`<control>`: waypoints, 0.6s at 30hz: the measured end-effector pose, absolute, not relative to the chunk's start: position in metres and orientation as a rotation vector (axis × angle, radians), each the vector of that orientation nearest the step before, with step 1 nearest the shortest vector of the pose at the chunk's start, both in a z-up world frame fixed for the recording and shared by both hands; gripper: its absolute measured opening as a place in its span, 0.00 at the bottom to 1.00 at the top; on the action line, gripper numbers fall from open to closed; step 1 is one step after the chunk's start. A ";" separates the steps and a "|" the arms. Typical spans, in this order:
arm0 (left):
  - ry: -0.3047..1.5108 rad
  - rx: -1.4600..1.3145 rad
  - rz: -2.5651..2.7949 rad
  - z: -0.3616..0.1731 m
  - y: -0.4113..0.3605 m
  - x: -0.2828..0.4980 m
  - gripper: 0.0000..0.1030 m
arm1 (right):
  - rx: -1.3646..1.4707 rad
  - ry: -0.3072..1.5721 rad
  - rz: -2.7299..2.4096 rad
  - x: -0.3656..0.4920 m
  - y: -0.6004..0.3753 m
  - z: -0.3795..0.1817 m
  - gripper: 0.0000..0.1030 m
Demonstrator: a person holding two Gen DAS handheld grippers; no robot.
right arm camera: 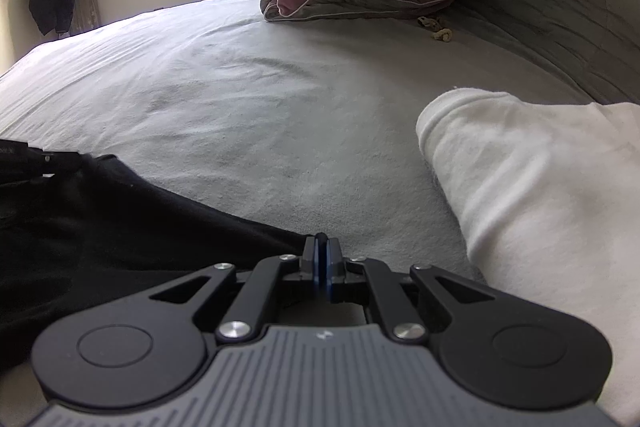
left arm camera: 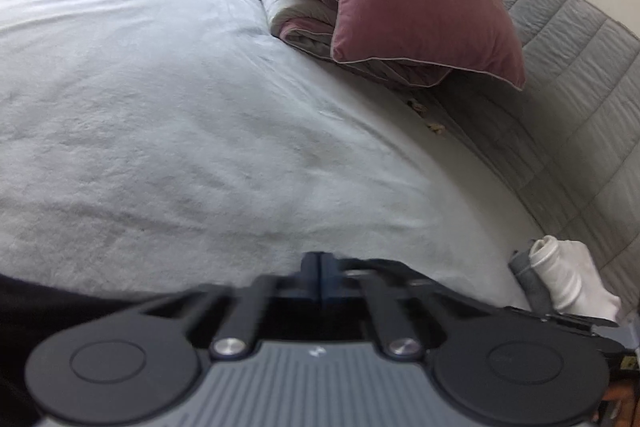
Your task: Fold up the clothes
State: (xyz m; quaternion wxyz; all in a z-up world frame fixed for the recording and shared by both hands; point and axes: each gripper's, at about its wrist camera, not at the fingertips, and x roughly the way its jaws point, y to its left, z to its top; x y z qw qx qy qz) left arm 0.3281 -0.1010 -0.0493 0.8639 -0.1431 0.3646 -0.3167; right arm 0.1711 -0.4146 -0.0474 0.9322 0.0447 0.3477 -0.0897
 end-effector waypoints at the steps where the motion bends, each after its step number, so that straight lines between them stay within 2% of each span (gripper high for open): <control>1: 0.738 -0.286 -0.644 -0.046 -0.103 0.325 0.01 | 0.097 0.678 -0.184 0.170 -0.414 -0.046 0.04; 8: 0.497 -0.195 -0.490 -0.019 -0.119 0.324 0.01 | 0.139 0.435 -0.184 0.160 -0.409 -0.035 0.04; 10: 0.501 -0.162 -0.460 -0.025 -0.124 0.332 0.01 | 0.105 0.403 -0.203 0.166 -0.403 -0.047 0.04; 14: 0.596 -0.062 -0.415 -0.053 -0.142 0.349 0.01 | 0.090 0.492 -0.220 0.180 -0.402 -0.060 0.04; 15: 0.598 -0.068 -0.415 -0.053 -0.142 0.350 0.01 | 0.112 0.486 -0.215 0.178 -0.405 -0.057 0.13; 18: 0.615 -0.075 -0.414 -0.048 -0.140 0.351 0.03 | 0.252 0.528 -0.185 0.172 -0.428 -0.048 0.27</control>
